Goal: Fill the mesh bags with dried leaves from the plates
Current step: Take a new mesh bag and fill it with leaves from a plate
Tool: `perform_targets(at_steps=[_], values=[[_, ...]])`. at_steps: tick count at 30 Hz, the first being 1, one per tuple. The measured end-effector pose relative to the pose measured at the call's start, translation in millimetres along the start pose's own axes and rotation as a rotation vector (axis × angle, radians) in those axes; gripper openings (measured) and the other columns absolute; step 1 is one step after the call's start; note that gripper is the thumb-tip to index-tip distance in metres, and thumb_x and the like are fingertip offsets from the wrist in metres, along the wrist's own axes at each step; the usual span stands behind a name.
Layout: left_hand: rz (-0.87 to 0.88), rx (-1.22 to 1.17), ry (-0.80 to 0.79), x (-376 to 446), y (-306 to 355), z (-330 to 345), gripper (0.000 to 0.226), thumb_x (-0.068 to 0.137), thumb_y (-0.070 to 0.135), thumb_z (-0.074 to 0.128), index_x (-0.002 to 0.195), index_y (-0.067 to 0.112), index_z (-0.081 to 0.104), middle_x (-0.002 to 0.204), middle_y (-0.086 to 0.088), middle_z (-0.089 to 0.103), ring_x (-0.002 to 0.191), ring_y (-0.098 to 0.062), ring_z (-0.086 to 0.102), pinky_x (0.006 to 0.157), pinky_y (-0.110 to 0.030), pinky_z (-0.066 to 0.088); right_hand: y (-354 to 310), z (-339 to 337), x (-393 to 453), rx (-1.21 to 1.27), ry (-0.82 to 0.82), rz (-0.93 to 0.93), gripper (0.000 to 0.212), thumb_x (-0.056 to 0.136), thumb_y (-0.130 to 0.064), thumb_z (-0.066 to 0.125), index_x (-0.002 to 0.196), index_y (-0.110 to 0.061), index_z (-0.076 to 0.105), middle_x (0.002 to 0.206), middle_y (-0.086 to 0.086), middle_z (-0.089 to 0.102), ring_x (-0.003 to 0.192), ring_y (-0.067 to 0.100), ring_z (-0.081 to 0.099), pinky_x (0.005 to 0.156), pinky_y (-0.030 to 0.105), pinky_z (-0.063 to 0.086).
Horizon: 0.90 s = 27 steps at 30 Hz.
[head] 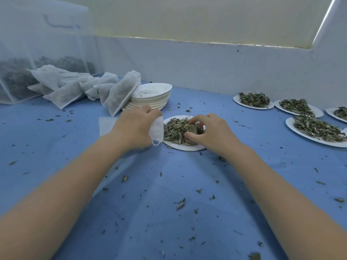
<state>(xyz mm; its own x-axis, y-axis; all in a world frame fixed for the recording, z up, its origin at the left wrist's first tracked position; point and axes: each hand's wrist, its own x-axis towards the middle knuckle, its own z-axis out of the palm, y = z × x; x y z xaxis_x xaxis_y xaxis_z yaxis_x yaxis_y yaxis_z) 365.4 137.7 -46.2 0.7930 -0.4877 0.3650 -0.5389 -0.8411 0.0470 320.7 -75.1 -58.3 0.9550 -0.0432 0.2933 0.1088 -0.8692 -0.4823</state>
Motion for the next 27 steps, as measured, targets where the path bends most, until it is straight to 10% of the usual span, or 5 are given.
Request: perform_targets(at_steps=[14, 27], values=[[-0.228, -0.489, 0.137, 8, 6, 13, 0.055, 0.063, 0.013, 0.067, 0.111, 0.038, 0.055, 0.111, 0.011, 0.060, 0.109, -0.016, 0.050, 0.098, -0.043, 0.037, -15, -25, 5, 0.211, 0.236, -0.113, 0.011, 0.080, -0.019, 0.070, 0.087, -0.027, 0.074, 0.079, -0.012, 0.062, 0.067, -0.002, 0.057, 0.069, 0.003, 0.039], [-0.217, -0.624, 0.177, 8, 17, 11, 0.053, 0.058, 0.041, 0.055, 0.110, 0.032, 0.058, 0.109, 0.008, 0.061, 0.106, -0.015, 0.053, 0.096, -0.043, 0.039, -44, -16, 24, 0.233, -0.059, -0.270, 0.017, 0.076, -0.020, 0.076, 0.089, -0.031, 0.075, 0.077, -0.010, 0.067, 0.067, -0.004, 0.057, 0.068, 0.011, 0.044]])
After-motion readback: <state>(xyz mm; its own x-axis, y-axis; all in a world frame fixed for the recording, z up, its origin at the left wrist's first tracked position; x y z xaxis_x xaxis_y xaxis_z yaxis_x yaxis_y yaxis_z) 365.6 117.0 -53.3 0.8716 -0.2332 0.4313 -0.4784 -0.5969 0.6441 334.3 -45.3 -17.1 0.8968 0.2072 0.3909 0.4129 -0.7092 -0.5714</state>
